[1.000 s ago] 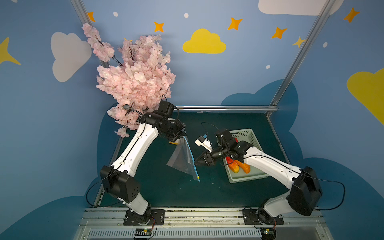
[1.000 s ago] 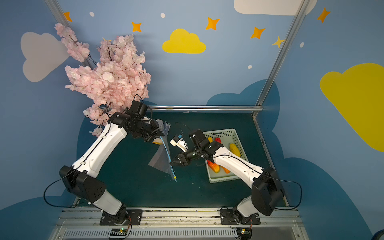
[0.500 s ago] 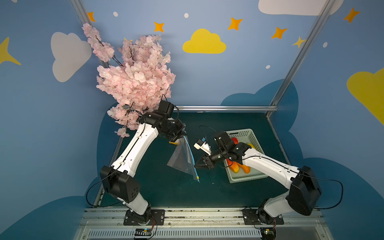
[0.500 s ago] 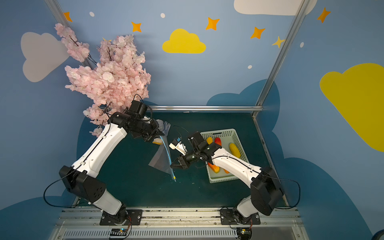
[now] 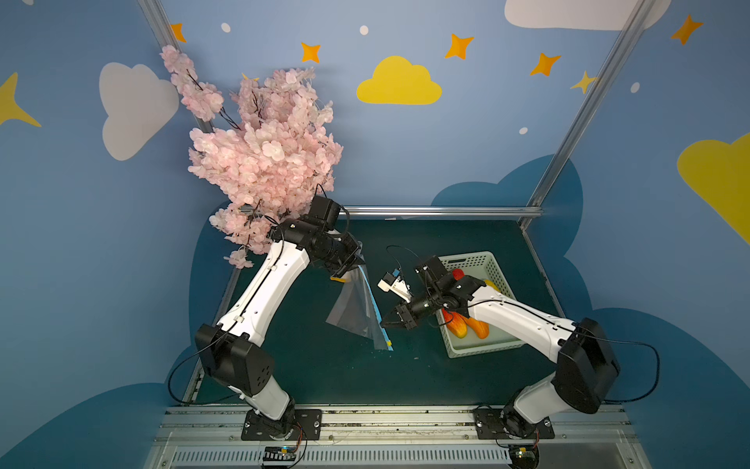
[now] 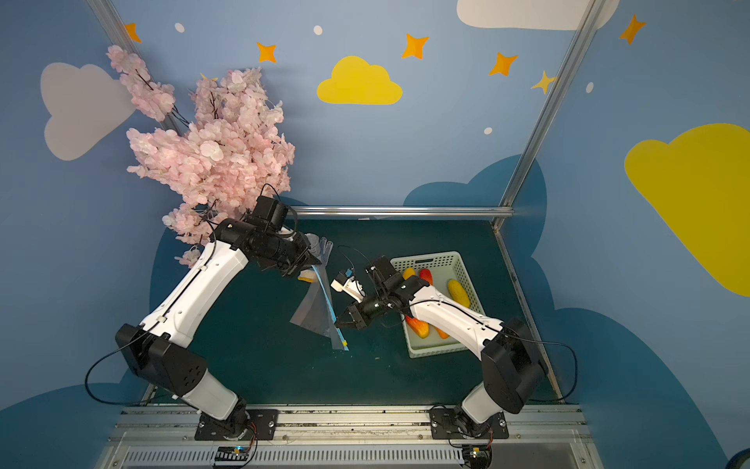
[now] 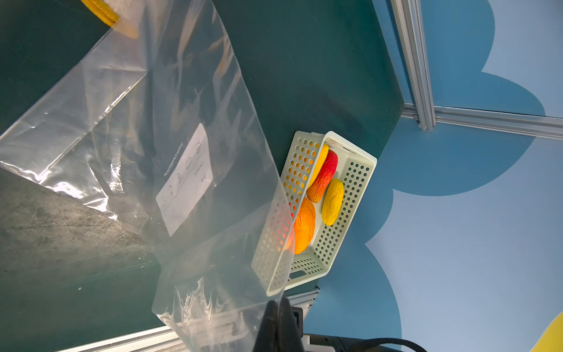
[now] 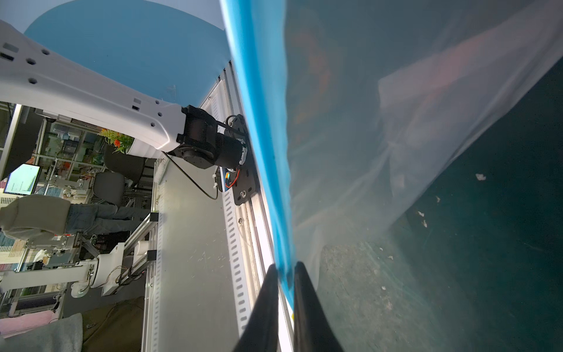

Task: Place the mango in a zip-top bag and seal the zipper
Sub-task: Open the zipper of the food storage bag at the center of the board.

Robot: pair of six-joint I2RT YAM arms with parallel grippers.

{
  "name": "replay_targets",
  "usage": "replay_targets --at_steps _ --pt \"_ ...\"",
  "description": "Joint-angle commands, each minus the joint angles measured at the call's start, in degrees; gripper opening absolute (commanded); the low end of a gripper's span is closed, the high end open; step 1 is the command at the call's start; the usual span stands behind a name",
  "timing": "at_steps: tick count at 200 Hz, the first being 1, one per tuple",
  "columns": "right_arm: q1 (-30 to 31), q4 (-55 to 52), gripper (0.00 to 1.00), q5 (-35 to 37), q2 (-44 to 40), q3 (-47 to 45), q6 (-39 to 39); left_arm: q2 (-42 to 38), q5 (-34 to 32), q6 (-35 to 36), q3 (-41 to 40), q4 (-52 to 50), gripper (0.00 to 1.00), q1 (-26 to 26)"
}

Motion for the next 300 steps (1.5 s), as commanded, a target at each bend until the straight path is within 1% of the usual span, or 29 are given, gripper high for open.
replay_targets --at_steps 1,17,102,124,143,168,210,221,242,266,300 --pt "-0.8 -1.6 0.16 -1.1 0.2 1.5 -0.9 0.7 0.6 1.1 1.7 -1.0 0.03 -0.1" --pt "-1.2 -1.8 0.20 -1.7 0.0 1.5 -0.9 0.6 0.6 1.1 1.7 -0.9 0.03 -0.1" --pt "-1.6 -2.8 0.27 -4.4 -0.4 2.4 -1.0 0.6 0.4 1.0 1.5 -0.8 0.03 -0.3" --pt "-1.7 -2.7 0.25 -4.4 0.2 2.2 -1.0 0.8 0.5 0.9 1.8 -0.7 0.03 -0.5" --pt "-1.6 -2.6 0.20 -4.0 1.0 2.7 -1.0 0.9 0.5 0.9 2.1 -0.7 0.03 -0.6" --pt "-1.8 -2.6 0.18 -3.5 1.3 3.2 -1.0 0.8 0.3 0.8 1.9 -0.7 0.03 -0.8" --pt "-2.5 -3.0 0.17 -5.1 1.4 3.1 -1.4 0.6 0.2 0.7 1.9 -0.6 0.03 -0.9" --pt "-2.8 -2.8 0.17 -5.9 1.2 2.9 -1.2 0.7 0.2 0.7 2.0 -0.7 0.03 -0.9" --pt "-3.2 -2.7 0.23 -7.6 0.9 2.6 -1.1 0.6 0.1 0.8 2.0 -0.8 0.03 -0.9" --pt "-3.6 -2.2 0.26 -10.2 0.8 2.1 -0.4 0.6 0.2 0.9 1.9 -0.8 0.03 -0.9" --pt "-3.4 -2.9 0.24 -9.5 1.5 2.3 -1.0 0.7 0.2 0.7 2.0 -0.7 0.03 -1.0"
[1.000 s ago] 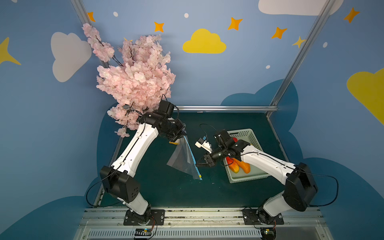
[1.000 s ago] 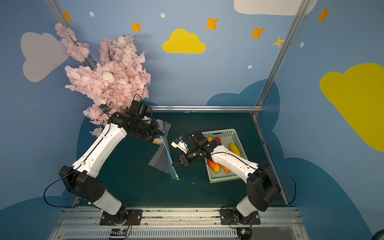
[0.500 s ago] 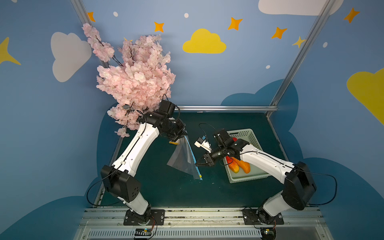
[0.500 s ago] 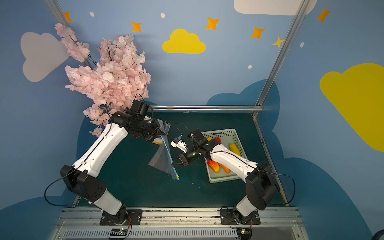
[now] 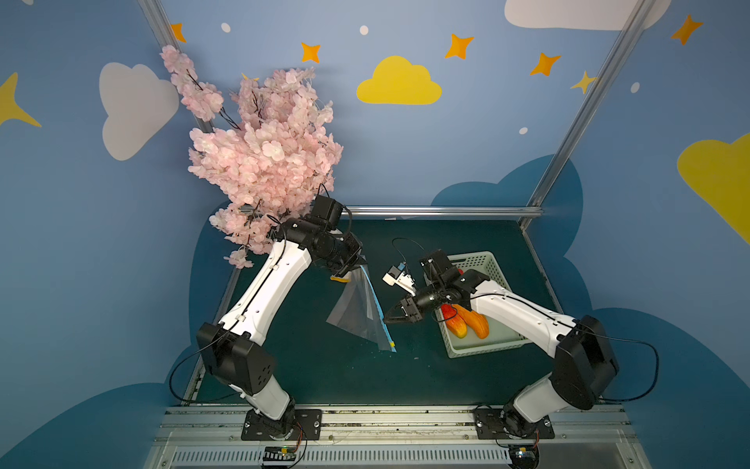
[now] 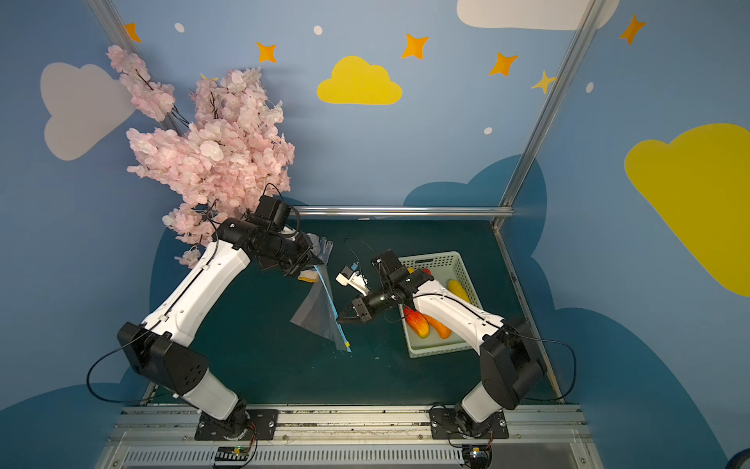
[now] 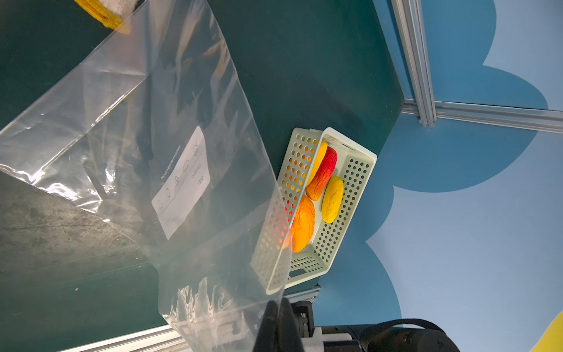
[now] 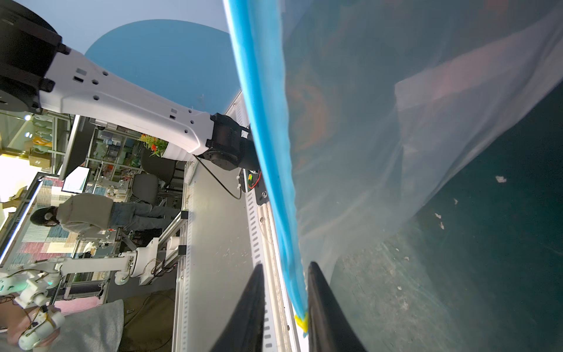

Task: Place the mango in a zip-top bag and seal the zipper
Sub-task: Open the zipper of the food storage bag at the center of the board.

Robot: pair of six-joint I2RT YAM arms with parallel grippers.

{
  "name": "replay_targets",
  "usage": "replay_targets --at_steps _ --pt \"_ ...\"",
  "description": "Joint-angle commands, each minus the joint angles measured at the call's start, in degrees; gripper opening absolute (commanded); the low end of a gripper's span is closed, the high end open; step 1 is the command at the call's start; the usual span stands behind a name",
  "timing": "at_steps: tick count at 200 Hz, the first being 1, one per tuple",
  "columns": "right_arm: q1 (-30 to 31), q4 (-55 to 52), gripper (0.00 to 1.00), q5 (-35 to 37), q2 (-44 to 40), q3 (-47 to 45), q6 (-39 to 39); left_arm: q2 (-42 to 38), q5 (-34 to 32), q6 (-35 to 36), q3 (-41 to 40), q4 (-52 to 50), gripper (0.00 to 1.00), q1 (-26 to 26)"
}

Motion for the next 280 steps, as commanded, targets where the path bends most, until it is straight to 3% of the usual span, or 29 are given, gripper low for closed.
replay_targets --at_steps 1,85,133,182,280 --pt "-0.2 -0.7 0.24 -1.3 0.5 0.7 -0.7 0.1 0.2 0.7 1.3 -0.7 0.03 -0.2" --pt "-0.6 -0.8 0.15 -0.4 2.1 1.7 -0.9 -0.1 0.2 0.7 1.4 -0.7 0.03 -0.4" --pt "-0.8 -0.2 0.15 -2.6 2.1 1.0 -0.3 -0.1 0.1 0.7 1.4 -0.8 0.03 -0.5" --pt "-1.5 0.5 0.24 -7.0 1.8 -0.2 0.5 -0.1 0.0 0.8 1.3 -0.8 0.03 -0.6" --pt "-2.1 0.2 0.17 -5.7 3.1 -1.0 -1.4 -0.2 0.0 0.7 1.4 -0.7 0.03 -0.7"
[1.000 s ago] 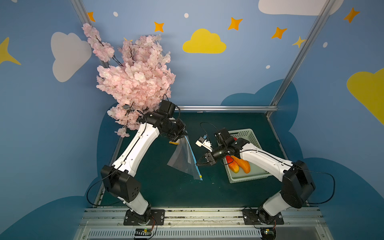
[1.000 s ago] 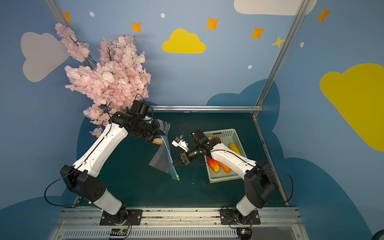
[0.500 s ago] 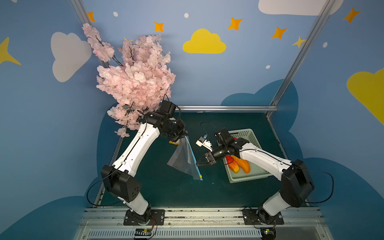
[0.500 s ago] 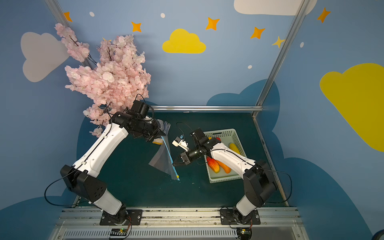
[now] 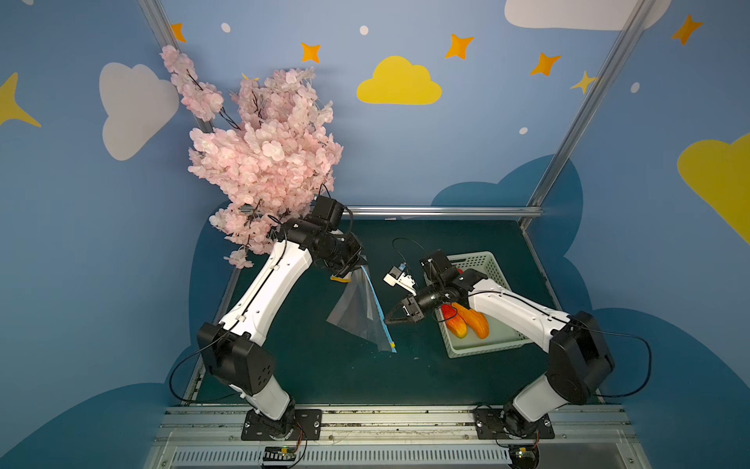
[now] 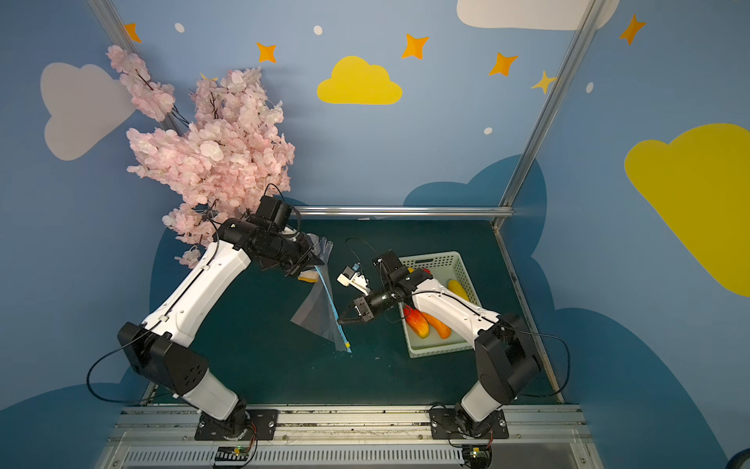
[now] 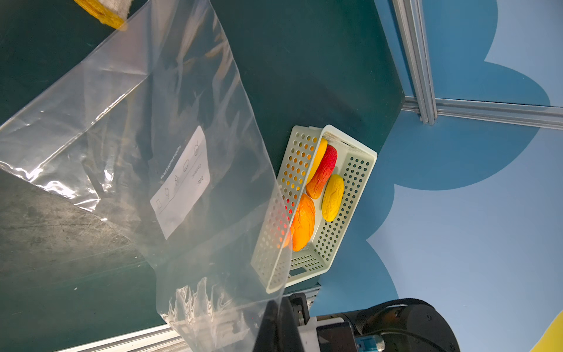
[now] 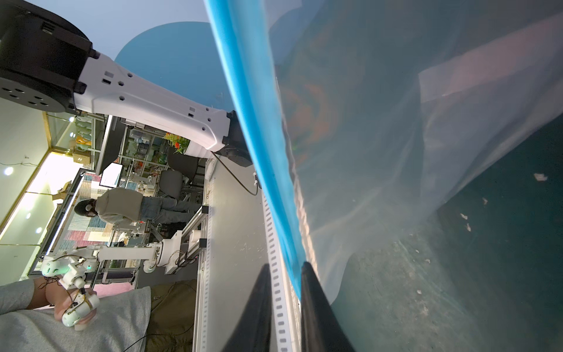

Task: Place the mango in a zip-top bag and seal the zipper
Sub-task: Open the zipper of the food storage bag at the center of the board.

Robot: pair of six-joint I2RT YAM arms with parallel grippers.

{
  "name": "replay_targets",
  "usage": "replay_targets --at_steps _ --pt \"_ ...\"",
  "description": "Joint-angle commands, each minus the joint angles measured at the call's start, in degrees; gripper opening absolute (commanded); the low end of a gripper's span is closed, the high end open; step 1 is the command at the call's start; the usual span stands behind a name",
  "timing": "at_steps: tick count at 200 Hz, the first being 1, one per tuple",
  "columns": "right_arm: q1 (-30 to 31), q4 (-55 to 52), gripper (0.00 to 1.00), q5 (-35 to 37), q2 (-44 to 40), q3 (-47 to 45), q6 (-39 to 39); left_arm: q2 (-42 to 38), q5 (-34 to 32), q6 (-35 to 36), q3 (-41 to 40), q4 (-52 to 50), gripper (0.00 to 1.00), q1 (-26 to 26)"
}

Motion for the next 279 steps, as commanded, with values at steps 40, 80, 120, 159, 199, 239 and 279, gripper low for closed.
replay_targets --at_steps 40,80,120,159,199,239,279 --pt "-0.6 0.3 0.15 -0.4 1.3 -1.1 -1.5 -0.3 0.0 0.7 1.5 -0.7 0.03 -0.4" --pt "-0.5 1.0 0.19 0.0 1.4 -0.9 -0.7 -0.3 0.0 0.6 1.1 -0.7 0.03 -0.4" --pt "-0.1 1.1 0.19 0.4 1.7 -0.7 -0.5 -0.4 0.0 0.5 1.2 -0.6 0.03 -0.4" --pt "0.2 0.6 0.18 1.7 2.4 0.2 -0.2 -0.4 0.0 0.5 1.0 -0.6 0.03 -0.5" --pt "0.7 0.8 0.13 2.7 2.5 0.6 0.1 -0.5 0.0 0.3 0.8 -0.4 0.03 -0.7" --pt "1.5 0.1 0.16 4.9 1.9 1.6 0.2 -0.6 -0.6 0.0 0.6 -0.4 0.03 -0.7" --pt "3.6 3.3 0.18 10.4 0.3 1.5 3.2 -1.2 -1.7 -1.5 -0.5 -0.2 0.03 -0.8"
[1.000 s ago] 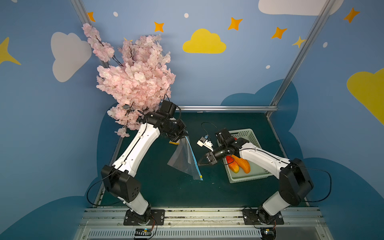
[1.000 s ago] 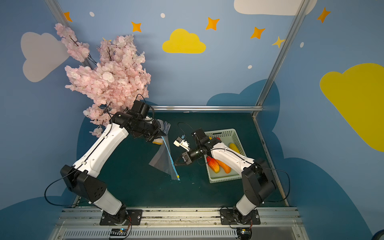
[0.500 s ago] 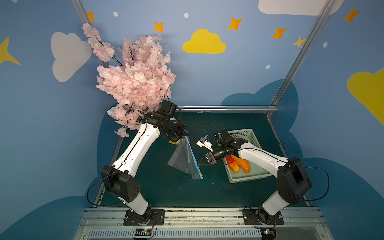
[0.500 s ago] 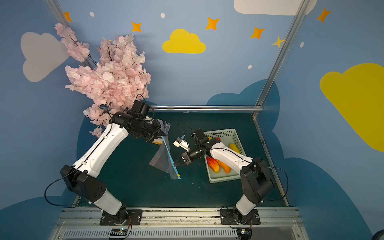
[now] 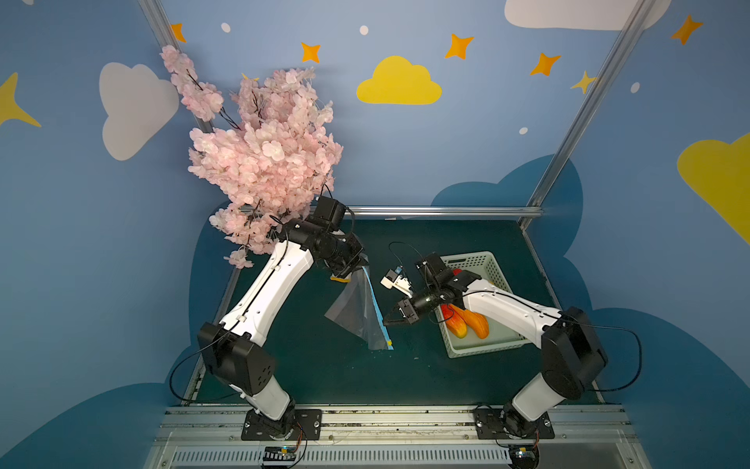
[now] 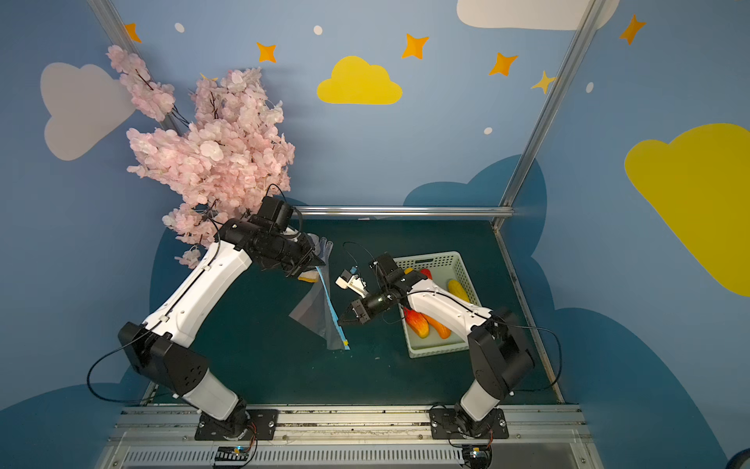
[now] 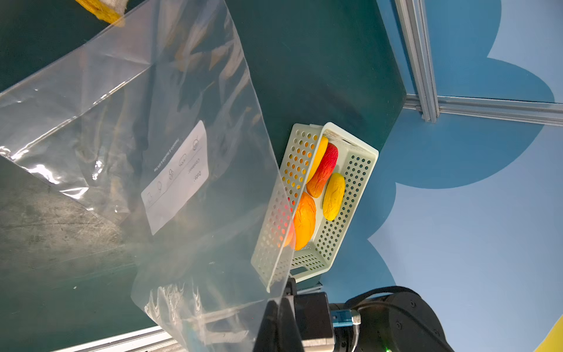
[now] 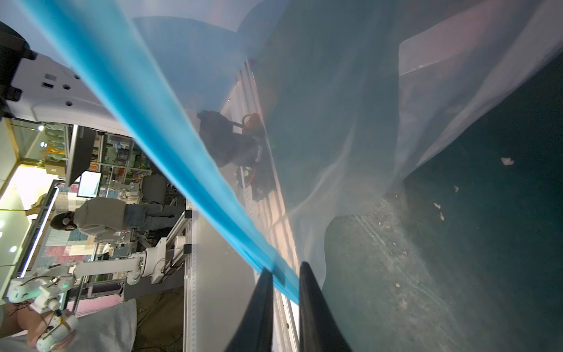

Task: Place the mango in a zip-top bag and seal the zipper
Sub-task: Open the zipper of the food storage bag at the center of the board.

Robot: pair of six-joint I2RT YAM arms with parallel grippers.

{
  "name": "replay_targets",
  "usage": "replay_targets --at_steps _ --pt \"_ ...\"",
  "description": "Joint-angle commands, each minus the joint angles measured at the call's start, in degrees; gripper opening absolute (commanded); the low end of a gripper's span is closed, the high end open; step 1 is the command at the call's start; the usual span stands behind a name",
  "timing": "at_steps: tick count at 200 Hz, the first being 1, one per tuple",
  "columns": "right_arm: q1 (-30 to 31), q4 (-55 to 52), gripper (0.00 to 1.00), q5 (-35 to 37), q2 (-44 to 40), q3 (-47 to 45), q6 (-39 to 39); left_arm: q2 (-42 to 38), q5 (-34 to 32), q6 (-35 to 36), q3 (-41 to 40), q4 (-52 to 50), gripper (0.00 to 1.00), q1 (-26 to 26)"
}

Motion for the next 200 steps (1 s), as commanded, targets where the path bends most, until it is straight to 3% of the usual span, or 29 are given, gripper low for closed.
replay_targets --at_steps 1,41,106,166,200 --pt "1.4 2.2 0.18 4.4 -1.6 1.5 1.8 -1.2 -1.1 -1.1 -0.5 -0.2 0.03 -0.1" --pt "3.2 4.6 0.26 12.3 -3.4 1.1 4.2 -2.5 -2.3 -4.5 -3.0 1.3 0.03 -0.4" --pt "5.1 7.8 0.28 21.1 -5.3 -0.2 5.8 -4.5 -2.8 -11.7 -7.9 5.0 0.03 -0.6" --pt "6.0 6.6 0.27 22.7 -5.7 -0.6 5.2 -4.4 -2.3 -12.4 -8.3 6.0 0.03 -0.4" --pt "3.2 2.0 0.35 22.2 -10.5 -2.9 4.1 -4.5 -2.3 -11.4 -8.2 5.8 0.03 0.0"
